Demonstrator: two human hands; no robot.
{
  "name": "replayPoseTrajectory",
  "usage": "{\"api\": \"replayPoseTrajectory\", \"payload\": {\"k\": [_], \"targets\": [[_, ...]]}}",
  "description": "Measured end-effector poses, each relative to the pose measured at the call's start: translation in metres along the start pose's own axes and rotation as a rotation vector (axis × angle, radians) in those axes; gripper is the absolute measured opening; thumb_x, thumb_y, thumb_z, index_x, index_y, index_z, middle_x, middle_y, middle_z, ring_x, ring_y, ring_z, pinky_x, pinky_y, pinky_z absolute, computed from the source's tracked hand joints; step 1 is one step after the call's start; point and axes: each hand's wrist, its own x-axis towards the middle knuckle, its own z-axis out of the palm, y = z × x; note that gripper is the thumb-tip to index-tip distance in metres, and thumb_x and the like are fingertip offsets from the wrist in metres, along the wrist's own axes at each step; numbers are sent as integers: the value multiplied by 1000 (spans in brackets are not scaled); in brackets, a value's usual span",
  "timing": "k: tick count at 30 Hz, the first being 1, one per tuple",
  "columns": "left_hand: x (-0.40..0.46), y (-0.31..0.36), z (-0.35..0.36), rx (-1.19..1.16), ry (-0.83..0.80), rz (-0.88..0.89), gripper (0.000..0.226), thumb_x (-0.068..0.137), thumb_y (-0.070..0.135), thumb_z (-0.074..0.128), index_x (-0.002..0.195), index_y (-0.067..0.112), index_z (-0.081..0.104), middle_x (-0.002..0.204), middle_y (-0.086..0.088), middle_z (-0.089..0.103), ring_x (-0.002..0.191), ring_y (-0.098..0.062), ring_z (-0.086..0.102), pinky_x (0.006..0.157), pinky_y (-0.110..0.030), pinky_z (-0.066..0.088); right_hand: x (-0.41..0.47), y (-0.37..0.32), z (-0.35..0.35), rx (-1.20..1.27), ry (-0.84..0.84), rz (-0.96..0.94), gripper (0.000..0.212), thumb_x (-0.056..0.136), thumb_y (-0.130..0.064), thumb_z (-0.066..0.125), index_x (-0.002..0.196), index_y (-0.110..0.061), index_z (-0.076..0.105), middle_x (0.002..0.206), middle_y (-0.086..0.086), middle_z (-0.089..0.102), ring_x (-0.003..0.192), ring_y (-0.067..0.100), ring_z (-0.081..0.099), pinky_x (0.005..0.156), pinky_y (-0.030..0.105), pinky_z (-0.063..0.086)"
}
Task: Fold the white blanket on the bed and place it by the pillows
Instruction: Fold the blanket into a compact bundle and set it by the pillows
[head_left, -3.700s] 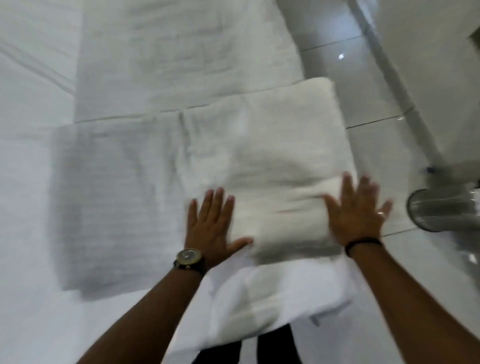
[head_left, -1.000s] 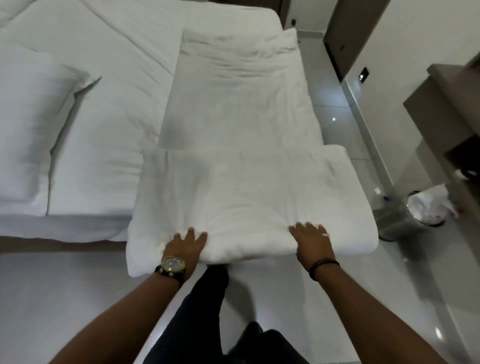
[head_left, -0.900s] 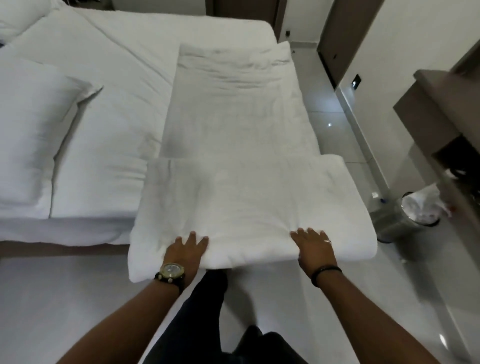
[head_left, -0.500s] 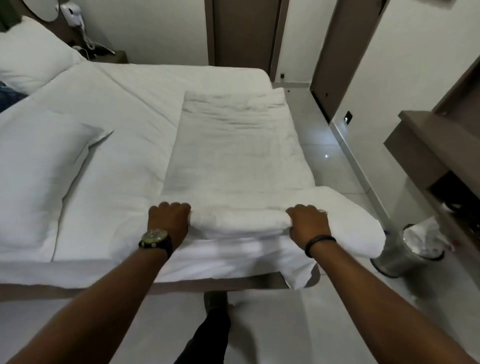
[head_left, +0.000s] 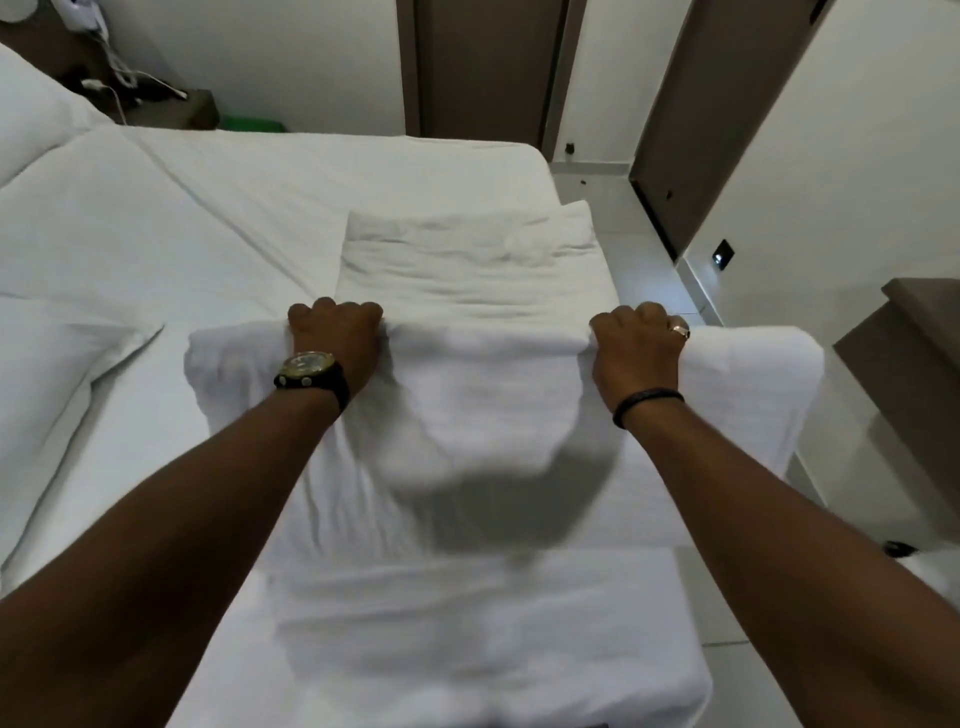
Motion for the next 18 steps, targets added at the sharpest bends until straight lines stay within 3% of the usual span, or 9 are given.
{"api": "replayPoseTrajectory", "payload": {"k": [4, 8, 11, 12, 14, 16, 18], "targets": [[49, -5, 38, 29, -39, -61, 15, 88, 17, 47, 97, 21, 58, 104, -11, 67, 105, -37, 54, 87, -44, 33, 45, -2, 44, 118, -5, -66, 27, 66, 6, 60, 84, -11, 70, 83, 10, 65, 100, 36, 53, 92, 48, 31], [75, -9, 83, 32, -81, -46, 17, 82, 11, 50, 96, 18, 57, 98, -11, 67, 98, -38, 55, 77, -40, 32, 64, -8, 94, 135, -70, -95, 29, 72, 4, 56, 92, -13, 69, 90, 9, 65, 104, 35, 51, 98, 48, 25], [99, -8, 112, -55, 13, -16, 27, 79, 11, 51, 104, 13, 61, 103, -17, 67, 99, -42, 56, 79, -44, 41, 90, -3, 133, 131, -123, -85, 25, 75, -8, 54, 93, -16, 70, 93, 8, 64, 103, 34, 52, 92, 44, 31], [103, -7, 123, -91, 68, -25, 36, 78, 14, 52, 113, 12, 62, 113, -20, 65, 105, -45, 54, 83, -48, 44, 98, 0, 143, 152, -120, -57, 27, 75, -16, 51, 94, -17, 70, 96, 9, 64, 105, 35, 53, 90, 44, 35], [103, 0, 148, -158, 119, -77, 54, 85, 29, 53, 136, 14, 52, 141, -20, 51, 127, -48, 43, 96, -54, 38, 98, 0, 174, 272, -131, 13, 43, 81, -29, 42, 116, -17, 65, 119, 12, 59, 126, 36, 45, 99, 51, 35], [85, 23, 178, -153, -24, -43, 70, 89, 57, 47, 148, 18, 39, 157, -17, 31, 142, -47, 25, 108, -54, 29, 73, -12, 208, 342, -233, 18, 57, 90, -43, 31, 138, -18, 50, 146, 14, 44, 143, 34, 25, 111, 57, 20], [49, 53, 207, -169, -189, 69, 85, 84, 75, 31, 152, 24, 31, 162, -12, 16, 148, -40, 11, 116, -53, 19, 37, -25, 234, 333, -343, -72, 66, 91, -54, 24, 143, -19, 45, 154, 14, 33, 146, 34, 20, 112, 62, 14]]}}
